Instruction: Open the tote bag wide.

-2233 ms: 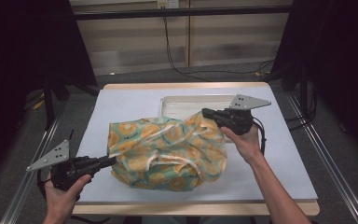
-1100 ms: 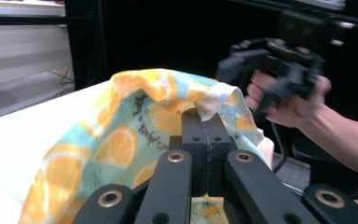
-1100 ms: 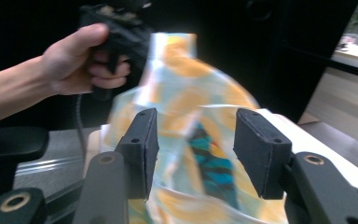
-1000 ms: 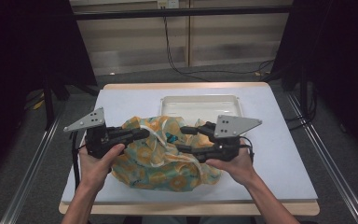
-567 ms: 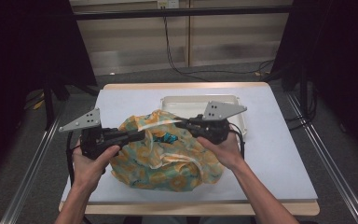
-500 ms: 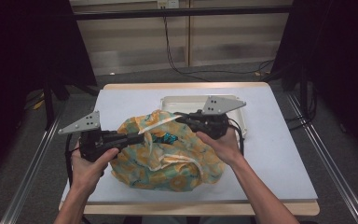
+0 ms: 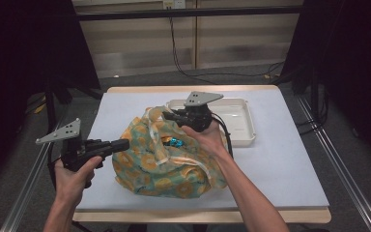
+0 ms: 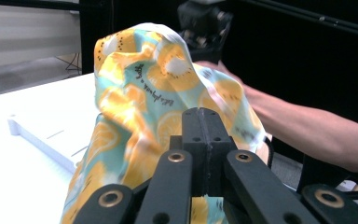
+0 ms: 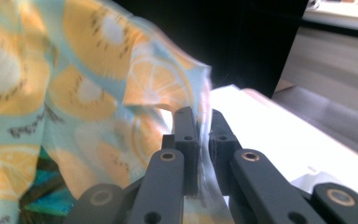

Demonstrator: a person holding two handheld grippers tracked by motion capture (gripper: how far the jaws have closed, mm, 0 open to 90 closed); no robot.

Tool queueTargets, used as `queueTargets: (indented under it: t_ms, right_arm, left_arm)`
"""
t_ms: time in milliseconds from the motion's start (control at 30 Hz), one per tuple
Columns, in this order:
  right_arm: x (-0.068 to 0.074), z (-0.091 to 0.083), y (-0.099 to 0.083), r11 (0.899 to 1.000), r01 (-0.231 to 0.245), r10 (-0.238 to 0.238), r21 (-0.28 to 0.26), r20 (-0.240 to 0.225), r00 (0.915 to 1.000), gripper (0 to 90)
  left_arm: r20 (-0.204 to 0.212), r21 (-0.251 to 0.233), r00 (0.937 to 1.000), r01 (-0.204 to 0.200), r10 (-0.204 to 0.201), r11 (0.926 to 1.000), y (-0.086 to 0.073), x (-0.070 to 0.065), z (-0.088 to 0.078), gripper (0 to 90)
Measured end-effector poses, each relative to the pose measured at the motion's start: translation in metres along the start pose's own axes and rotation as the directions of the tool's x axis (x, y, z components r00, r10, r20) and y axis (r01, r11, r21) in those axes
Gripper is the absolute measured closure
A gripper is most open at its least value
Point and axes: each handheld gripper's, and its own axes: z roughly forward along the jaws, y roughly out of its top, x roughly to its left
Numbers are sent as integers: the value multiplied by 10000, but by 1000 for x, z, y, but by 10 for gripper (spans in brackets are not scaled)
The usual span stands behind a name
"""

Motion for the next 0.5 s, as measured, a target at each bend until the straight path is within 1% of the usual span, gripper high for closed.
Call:
queueTargets:
  t_ms: [33, 67, 100, 133, 167, 200, 233, 267, 300, 333, 367, 400, 433, 467, 500]
  right_arm:
    - [4, 6, -3, 9999, 94, -91, 137, -213, 9997, 842]
    - [4, 6, -3, 9999, 94, -91, 137, -213, 9997, 842]
    - [9, 10, -1, 9992, 294, -284, 273, -371, 9989, 798]
    - [9, 10, -1, 9992, 294, -284, 273, -371, 9989, 798]
    - [12, 12, 2, 9985, 397, -382, 371, -401, 9985, 753]
    - [12, 12, 2, 9985, 397, -382, 371, -401, 9985, 753]
    - [13, 12, 3, 9985, 404, -389, 368, -401, 9984, 720]
    - [13, 10, 4, 9983, 439, -426, 378, -338, 9985, 661]
    - [13, 8, 4, 9983, 431, -421, 393, -262, 9988, 630]
    - [12, 4, 5, 9985, 437, -429, 336, -262, 9987, 629]
    - [11, -5, 5, 9990, 402, -397, 214, -223, 9990, 582]
    - [11, -5, 5, 9990, 402, -397, 214, -223, 9990, 582]
    - [10, -10, 6, 9992, 364, -361, 135, -228, 9991, 569]
    - [9, -15, 6, 9991, 404, -402, 128, -128, 9991, 546]
    - [9, -20, 6, 9992, 390, -390, 94, -61, 9992, 523]
  left_arm:
    - [81, -80, 10000, 14, -14, 10000, 1, 0, 1, 878]
    - [81, -80, 10000, 14, -14, 10000, 1, 0, 1, 843]
    - [85, -126, 9998, -181, 183, 9998, 4, -1, 4, 813]
    - [85, -126, 9998, -181, 183, 9998, 4, -1, 4, 786]
    - [-137, -100, 9994, -334, 333, 9994, 8, -1, 8, 759]
    - [-137, -100, 9994, -334, 333, 9994, 8, -1, 8, 735]
    - [-98, -234, 9993, -356, 354, 9991, 10, 0, 10, 735]
    - [-279, -244, 9990, -348, 341, 9991, 13, 1, 12, 683]
    - [-399, -194, 9985, -372, 364, 9991, 15, 2, 13, 653]
    - [-281, -347, 9991, -336, 326, 9988, 17, 4, 15, 652]
    - [-372, -420, 9988, -344, 328, 9985, 20, 6, 16, 630]
    - [-587, -397, 9976, -382, 359, 9985, 22, 8, 16, 630]
    - [-708, -408, 9971, -319, 289, 9987, 24, 10, 18, 593]
    - [-714, -366, 9972, -228, 201, 9991, 25, 12, 20, 569]
    - [-726, -225, 9973, -154, 137, 9996, 27, 14, 22, 563]
